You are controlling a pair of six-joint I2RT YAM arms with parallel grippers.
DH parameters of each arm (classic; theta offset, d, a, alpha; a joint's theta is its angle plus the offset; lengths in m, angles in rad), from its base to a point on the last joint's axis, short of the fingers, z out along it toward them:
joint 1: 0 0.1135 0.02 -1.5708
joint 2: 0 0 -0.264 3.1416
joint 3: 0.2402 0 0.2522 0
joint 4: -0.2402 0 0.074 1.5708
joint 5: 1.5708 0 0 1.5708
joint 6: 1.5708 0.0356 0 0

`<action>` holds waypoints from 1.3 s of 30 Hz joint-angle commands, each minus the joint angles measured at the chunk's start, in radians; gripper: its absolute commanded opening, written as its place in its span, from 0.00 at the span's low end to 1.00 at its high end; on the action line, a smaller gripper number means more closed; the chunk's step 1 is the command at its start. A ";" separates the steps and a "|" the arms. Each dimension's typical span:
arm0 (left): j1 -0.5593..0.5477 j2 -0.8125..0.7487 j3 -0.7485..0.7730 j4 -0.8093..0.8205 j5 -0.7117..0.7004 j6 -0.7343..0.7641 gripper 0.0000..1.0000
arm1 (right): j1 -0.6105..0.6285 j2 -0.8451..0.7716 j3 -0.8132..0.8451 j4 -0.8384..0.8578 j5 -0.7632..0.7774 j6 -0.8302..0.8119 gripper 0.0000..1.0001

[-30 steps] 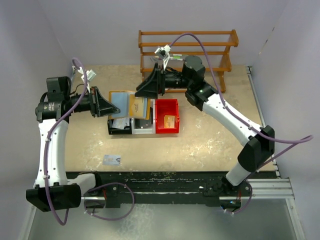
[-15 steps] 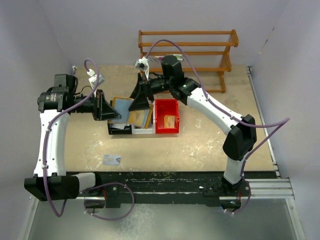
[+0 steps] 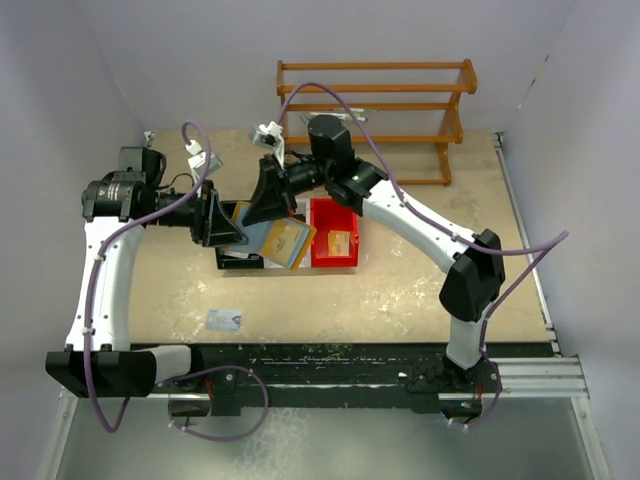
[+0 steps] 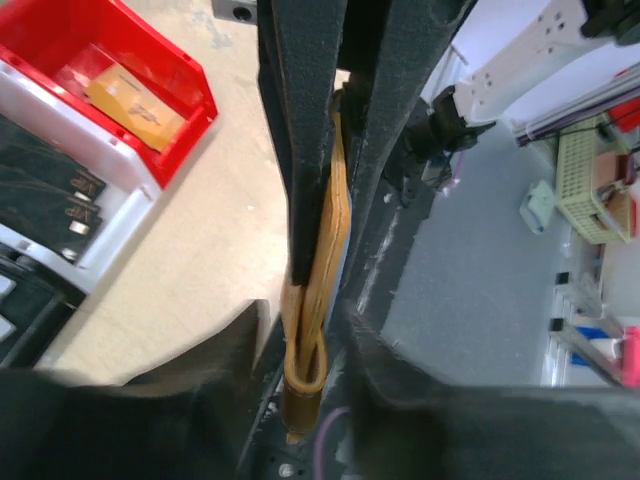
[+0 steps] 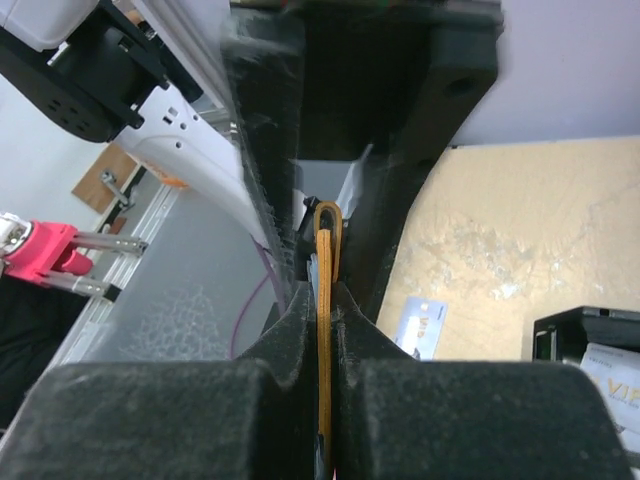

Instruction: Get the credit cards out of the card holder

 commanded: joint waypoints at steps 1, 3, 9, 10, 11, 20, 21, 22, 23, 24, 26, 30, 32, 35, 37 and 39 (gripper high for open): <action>0.005 -0.035 0.047 0.120 -0.005 -0.082 0.62 | -0.039 -0.099 -0.080 0.215 0.051 0.148 0.00; 0.006 -0.071 0.021 0.245 -0.014 -0.192 0.91 | -0.068 -0.156 -0.184 0.410 0.149 0.293 0.00; 0.006 -0.222 -0.161 0.679 -0.038 -0.613 0.99 | -0.080 -0.376 -0.576 0.965 0.708 0.596 0.00; 0.006 -0.240 -0.192 0.749 -0.034 -0.697 0.99 | -0.071 -0.390 -0.635 1.071 0.782 0.631 0.00; 0.007 -0.253 -0.218 0.812 -0.028 -0.772 0.99 | -0.060 -0.401 -0.674 1.150 0.852 0.661 0.00; 0.008 -0.293 -0.354 1.293 0.064 -1.376 0.99 | 0.096 -0.403 -0.703 1.286 1.126 0.580 0.00; 0.008 -0.296 -0.364 1.347 0.073 -1.416 0.97 | 0.109 -0.398 -0.701 1.300 1.146 0.574 0.00; 0.008 -0.298 -0.367 1.359 0.079 -1.435 0.94 | 0.119 -0.393 -0.701 1.317 1.166 0.571 0.00; 0.008 -0.301 -0.368 1.362 0.082 -1.440 0.90 | 0.128 -0.388 -0.701 1.337 1.182 0.567 0.00; 0.008 -0.302 -0.374 1.362 0.089 -1.443 0.84 | 0.137 -0.379 -0.700 1.352 1.198 0.565 0.00; 0.008 -0.306 -0.389 1.372 0.105 -1.456 0.71 | 0.147 -0.366 -0.694 1.368 1.212 0.565 0.00; 0.009 -0.327 -0.416 1.379 0.124 -1.479 0.45 | 0.168 -0.347 -0.706 1.379 1.246 0.554 0.00; 0.008 -0.341 -0.428 1.379 0.131 -1.484 0.46 | 0.171 -0.338 -0.720 1.387 1.263 0.555 0.00; 0.010 -0.346 -0.427 1.374 0.149 -1.489 0.65 | 0.171 -0.330 -0.735 1.387 1.274 0.550 0.00; 0.009 -0.348 -0.429 1.373 0.156 -1.486 0.75 | 0.172 -0.328 -0.740 1.384 1.279 0.550 0.00; 0.009 -0.349 -0.436 1.370 0.159 -1.477 0.75 | 0.175 -0.332 -0.750 1.383 1.297 0.551 0.00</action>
